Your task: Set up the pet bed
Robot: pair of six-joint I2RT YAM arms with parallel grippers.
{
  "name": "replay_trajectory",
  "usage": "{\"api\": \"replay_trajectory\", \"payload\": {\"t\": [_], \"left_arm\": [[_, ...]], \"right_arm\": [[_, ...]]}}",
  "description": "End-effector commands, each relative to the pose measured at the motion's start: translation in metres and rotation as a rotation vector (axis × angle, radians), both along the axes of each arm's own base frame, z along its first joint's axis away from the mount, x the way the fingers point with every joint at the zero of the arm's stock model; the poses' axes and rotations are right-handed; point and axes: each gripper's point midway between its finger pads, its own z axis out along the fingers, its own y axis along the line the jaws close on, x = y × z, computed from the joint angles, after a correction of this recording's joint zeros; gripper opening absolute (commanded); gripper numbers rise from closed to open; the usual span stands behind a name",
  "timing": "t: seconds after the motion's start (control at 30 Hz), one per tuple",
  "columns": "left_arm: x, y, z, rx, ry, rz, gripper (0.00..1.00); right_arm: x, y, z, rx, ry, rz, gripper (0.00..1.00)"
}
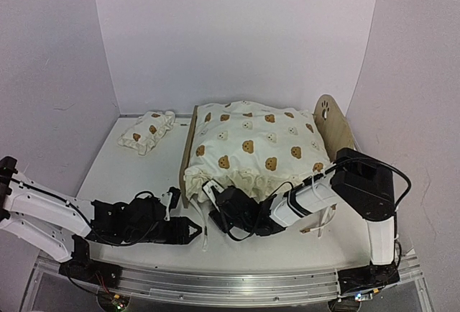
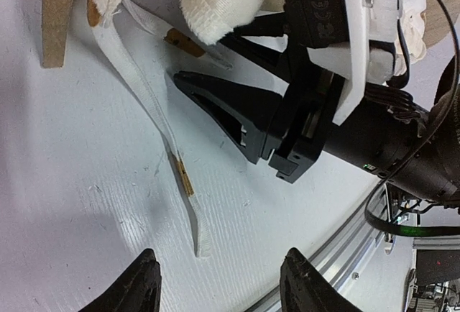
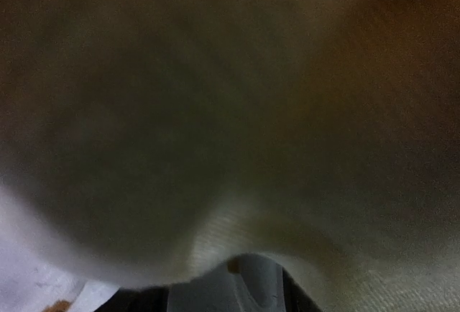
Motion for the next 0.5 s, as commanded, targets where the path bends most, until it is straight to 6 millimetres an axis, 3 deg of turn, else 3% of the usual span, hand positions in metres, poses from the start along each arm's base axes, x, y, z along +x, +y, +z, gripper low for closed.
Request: {"api": "replay_trajectory", "payload": {"t": [0.0, 0.23, 0.47], "left_arm": [[0.005, -0.002, 0.020, -0.065, -0.047, 0.019, 0.58], [0.013, 0.016, 0.035, -0.101, -0.089, 0.073, 0.62], [0.024, 0.026, 0.044, -0.169, -0.071, 0.080, 0.60]], "right_arm": [[0.000, 0.000, -0.017, 0.010, 0.057, -0.019, 0.41], [-0.060, -0.006, -0.015, 0.068, 0.266, 0.033, 0.00], [-0.108, -0.012, 0.023, 0.196, 0.432, 0.070, 0.00]]}}
